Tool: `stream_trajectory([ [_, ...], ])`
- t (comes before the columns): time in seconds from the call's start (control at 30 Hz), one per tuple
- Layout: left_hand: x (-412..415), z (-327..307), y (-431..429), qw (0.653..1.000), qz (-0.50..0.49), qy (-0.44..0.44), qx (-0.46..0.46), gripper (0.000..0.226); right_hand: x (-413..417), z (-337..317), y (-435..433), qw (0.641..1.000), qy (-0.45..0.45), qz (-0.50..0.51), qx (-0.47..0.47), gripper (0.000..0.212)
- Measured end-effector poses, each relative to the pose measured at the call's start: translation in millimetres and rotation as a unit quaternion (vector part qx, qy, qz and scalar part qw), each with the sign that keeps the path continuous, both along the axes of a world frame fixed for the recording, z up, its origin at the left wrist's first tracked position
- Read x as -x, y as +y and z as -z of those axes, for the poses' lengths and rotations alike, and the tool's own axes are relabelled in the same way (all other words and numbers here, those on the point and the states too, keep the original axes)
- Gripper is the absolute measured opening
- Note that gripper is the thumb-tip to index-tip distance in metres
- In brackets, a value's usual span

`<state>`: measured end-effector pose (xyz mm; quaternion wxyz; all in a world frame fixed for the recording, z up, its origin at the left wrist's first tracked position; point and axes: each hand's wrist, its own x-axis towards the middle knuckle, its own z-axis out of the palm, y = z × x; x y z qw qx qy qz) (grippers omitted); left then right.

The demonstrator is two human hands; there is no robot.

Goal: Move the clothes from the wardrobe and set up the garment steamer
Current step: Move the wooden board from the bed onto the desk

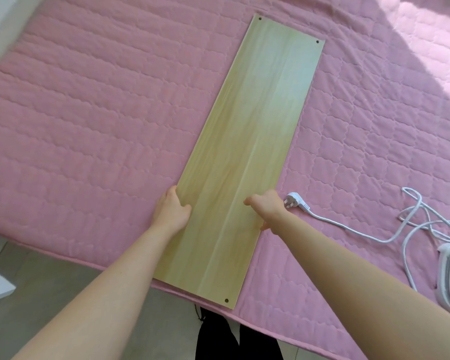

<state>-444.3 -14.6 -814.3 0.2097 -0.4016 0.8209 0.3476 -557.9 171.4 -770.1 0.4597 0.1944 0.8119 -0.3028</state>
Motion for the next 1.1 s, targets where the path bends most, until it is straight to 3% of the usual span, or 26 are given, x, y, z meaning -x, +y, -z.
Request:
stream_trajectory([
  [0.1,-13.9,-3.6,-0.1,1.0,-0.018,-0.009,0.005,0.064,-13.0,-2.0,-0.2,1.0,-0.016,0.006,0.008,0.064],
  [0.23,-44.9,-8.2,-0.3,0.999,-0.014,-0.031,0.01,0.065,-41.8,-2.9,6.9,0.999,-0.038,0.01,0.02,0.058],
  [0.47,-98.3,-19.7,6.8,0.984,0.036,-0.167,0.053,0.067,-96.6,6.1,28.5,0.988,-0.151,0.006,0.04,0.076],
  [0.53,-106.0,-24.3,7.9,0.972,0.065,-0.214,0.07,0.058,-107.0,5.3,33.8,0.985,-0.163,0.011,0.045,0.068],
  [0.63,-102.7,-29.2,5.7,0.96,0.099,-0.246,0.095,0.039,-107.4,-1.4,38.6,0.984,-0.165,0.005,0.065,0.03],
  [0.73,-85.1,-24.8,-1.3,0.972,0.087,-0.199,0.085,0.037,-83.3,5.6,42.3,0.989,-0.133,0.012,0.07,0.025],
  [1.0,-15.5,-8.3,-22.5,0.998,0.011,-0.055,-0.002,0.06,-2.0,10.6,30.4,0.993,-0.063,0.063,0.071,0.011],
  [1.1,-6.3,-8.8,-20.4,0.998,-0.027,-0.055,-0.027,0.063,-1.9,13.2,24.0,0.994,-0.076,0.049,0.058,0.025],
])
